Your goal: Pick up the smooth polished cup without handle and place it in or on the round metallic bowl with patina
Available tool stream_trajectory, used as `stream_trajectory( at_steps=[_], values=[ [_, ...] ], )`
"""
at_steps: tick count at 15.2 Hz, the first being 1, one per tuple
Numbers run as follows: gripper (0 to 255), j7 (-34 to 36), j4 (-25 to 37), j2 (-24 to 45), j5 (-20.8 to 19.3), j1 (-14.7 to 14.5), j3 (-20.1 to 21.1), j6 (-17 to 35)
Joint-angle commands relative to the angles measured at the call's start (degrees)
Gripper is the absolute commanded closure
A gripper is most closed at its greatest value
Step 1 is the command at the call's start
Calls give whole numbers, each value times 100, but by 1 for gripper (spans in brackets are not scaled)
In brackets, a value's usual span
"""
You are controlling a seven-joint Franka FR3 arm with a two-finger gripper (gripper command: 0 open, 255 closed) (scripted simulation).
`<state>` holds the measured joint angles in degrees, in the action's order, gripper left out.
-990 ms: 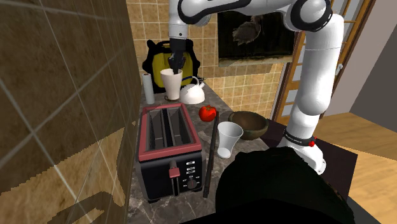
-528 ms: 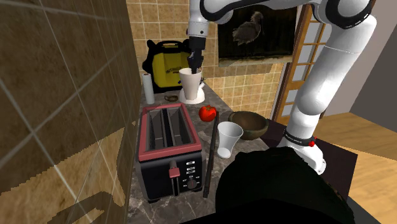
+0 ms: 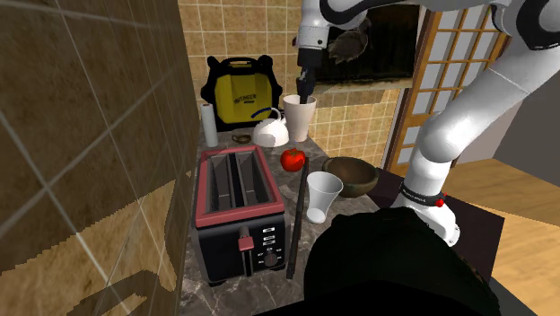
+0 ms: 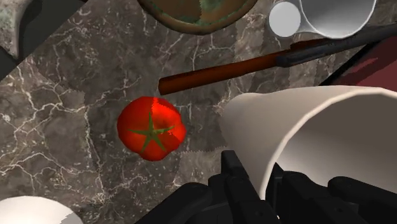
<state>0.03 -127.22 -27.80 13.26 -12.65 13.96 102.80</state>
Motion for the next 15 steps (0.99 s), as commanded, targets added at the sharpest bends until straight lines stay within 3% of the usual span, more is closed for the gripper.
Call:
stream_trajectory(
  at_steps=[1,13,15],
  values=[
    [255,-112,-355,-494,46,-24,-123,-157],
    [255,-374,-1731,-3307,-96,-195,-778,-1677],
    [255,-390,-1915,-3370,-81,-203,-762,-1558]
  ],
)
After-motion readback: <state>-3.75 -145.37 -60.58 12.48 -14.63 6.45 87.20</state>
